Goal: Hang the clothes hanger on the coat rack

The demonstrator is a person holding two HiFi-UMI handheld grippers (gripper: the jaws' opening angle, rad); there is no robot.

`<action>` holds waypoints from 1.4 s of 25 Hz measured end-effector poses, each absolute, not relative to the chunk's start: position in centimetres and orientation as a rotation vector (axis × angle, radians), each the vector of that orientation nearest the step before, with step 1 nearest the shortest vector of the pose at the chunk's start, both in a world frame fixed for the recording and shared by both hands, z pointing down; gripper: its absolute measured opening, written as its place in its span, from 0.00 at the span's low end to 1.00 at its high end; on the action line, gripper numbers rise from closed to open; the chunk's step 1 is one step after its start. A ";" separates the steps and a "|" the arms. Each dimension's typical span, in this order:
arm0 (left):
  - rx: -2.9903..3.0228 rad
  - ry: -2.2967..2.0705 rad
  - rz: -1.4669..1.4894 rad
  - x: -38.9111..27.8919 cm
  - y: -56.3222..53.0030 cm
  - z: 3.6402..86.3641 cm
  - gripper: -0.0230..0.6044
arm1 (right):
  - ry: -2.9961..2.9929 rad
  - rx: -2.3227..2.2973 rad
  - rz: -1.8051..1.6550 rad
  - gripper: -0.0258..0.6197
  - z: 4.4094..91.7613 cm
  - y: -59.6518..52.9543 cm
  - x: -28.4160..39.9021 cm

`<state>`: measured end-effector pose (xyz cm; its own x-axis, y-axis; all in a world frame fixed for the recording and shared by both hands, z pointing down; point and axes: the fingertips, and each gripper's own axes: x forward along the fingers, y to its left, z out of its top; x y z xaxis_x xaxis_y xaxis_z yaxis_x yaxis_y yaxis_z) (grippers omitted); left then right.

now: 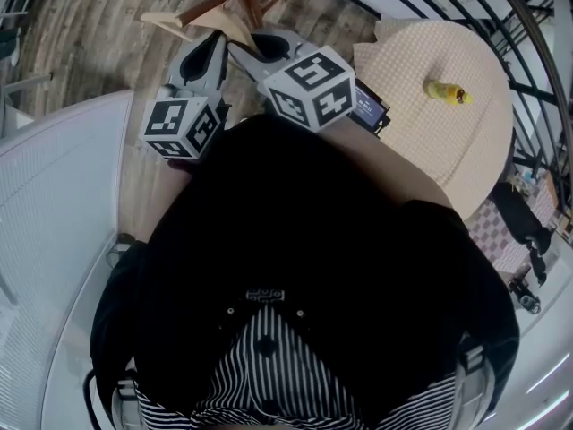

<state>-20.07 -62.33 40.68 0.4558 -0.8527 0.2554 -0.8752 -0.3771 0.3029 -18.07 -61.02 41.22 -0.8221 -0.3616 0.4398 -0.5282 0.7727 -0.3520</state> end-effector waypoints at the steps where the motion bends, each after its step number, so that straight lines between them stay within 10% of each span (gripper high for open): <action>1: 2.316 -1.455 0.083 -19.9 -62.4 40.9 0.02 | -2.616 0.680 0.675 0.13 41.4 -61.1 -17.9; 35: 2.235 -1.436 0.044 -19.7 -59.8 44.6 0.02 | -2.557 0.803 0.757 0.27 45.4 -60.5 -15.7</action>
